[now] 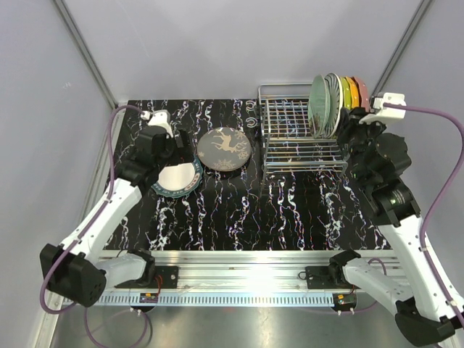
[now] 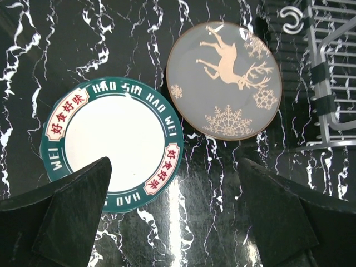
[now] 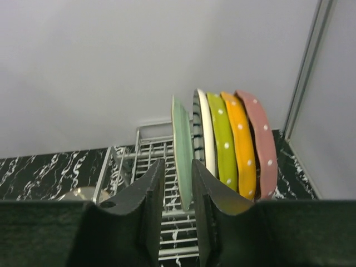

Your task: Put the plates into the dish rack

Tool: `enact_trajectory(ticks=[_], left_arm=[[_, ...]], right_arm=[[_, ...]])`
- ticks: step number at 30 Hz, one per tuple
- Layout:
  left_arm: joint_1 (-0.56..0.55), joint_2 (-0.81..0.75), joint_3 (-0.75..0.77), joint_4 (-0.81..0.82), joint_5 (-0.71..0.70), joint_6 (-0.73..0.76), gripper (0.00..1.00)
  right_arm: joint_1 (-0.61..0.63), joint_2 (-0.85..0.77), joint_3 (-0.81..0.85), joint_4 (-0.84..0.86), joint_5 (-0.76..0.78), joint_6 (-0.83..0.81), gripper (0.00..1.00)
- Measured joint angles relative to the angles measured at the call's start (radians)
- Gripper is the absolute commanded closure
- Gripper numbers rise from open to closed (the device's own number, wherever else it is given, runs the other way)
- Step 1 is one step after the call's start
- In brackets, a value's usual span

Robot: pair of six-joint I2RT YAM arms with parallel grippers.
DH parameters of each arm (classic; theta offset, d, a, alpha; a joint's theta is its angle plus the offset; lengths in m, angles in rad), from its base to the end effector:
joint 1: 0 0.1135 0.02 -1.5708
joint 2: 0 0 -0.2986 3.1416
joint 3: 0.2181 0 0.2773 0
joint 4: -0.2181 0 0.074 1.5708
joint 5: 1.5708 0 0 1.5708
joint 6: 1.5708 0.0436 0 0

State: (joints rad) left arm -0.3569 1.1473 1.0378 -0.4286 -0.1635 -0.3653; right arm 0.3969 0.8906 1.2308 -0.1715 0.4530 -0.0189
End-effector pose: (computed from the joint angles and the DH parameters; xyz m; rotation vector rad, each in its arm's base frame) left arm 0.2587 -0.0889 0.3558 -0.1070 2.1091 -0.2614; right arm 0.1724 0.0516 0.5116 0.0832 1.4168 -0.0052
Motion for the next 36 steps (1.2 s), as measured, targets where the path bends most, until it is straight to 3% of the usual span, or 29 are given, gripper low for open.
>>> enact_trajectory(ticks=[8,19,25,36], left_arm=[[0.0,0.154,0.073,-0.063,0.011,0.027,0.01],[-0.056,0.392,0.142,-0.167,-0.04,0.082,0.18],[-0.157,0.5,0.162,-0.198,-0.095,0.138,0.26],[-0.164,0.636,0.2,-0.229,-0.126,0.185,0.34]], right_arm=[[0.0,-0.179,-0.167,-0.09,-0.058,0.122,0.83],[0.0,-0.366,-0.378,-0.145,-0.079,0.223,0.76],[0.0,-0.38,-0.395,-0.174,-0.103,0.249,0.75],[0.0,-0.408,-0.395,-0.174,-0.122,0.266,0.75]])
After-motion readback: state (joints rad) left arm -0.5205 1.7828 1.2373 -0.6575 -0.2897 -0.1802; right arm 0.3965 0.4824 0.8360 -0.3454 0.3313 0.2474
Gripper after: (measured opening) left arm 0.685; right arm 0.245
